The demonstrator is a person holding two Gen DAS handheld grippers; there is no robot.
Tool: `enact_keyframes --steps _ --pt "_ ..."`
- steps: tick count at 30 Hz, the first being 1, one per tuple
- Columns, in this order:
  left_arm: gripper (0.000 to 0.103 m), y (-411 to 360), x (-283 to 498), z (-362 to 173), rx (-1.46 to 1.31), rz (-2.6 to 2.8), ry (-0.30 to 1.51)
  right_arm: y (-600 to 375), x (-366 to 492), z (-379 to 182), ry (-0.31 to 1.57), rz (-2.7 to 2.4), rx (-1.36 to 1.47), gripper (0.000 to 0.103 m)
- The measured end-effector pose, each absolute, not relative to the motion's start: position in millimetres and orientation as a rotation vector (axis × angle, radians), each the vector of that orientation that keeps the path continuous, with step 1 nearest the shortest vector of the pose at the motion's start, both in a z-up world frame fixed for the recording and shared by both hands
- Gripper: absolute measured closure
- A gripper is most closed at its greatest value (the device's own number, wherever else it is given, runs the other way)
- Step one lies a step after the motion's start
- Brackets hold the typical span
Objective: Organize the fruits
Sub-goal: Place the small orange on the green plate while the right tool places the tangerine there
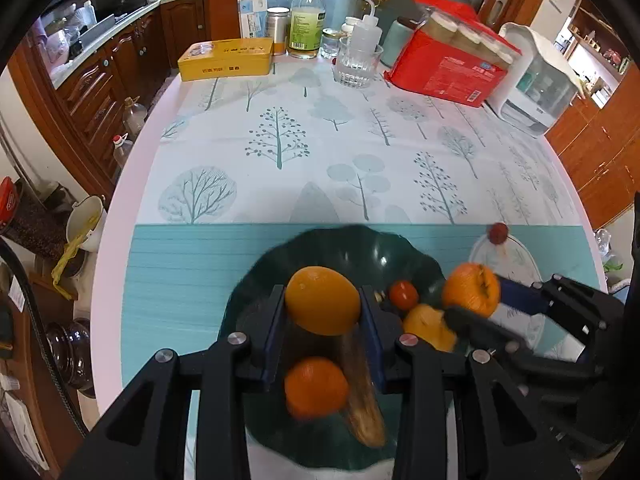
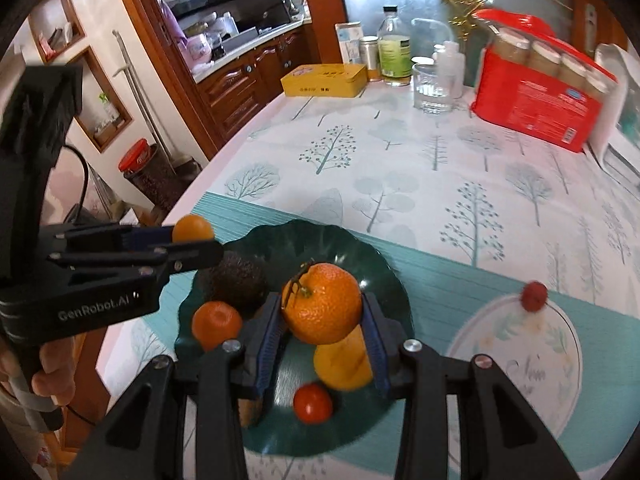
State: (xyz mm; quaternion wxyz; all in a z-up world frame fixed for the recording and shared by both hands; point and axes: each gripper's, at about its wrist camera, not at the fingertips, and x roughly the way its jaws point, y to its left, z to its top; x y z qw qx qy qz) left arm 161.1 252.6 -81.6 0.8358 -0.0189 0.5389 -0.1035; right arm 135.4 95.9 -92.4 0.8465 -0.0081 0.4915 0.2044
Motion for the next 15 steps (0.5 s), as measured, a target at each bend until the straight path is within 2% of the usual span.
enact_keyframes --steps 15 --pt "0.069 238 209 -149 0.002 -0.229 1.276 111 170 -144 1.131 0.394 -0.082 0.063"
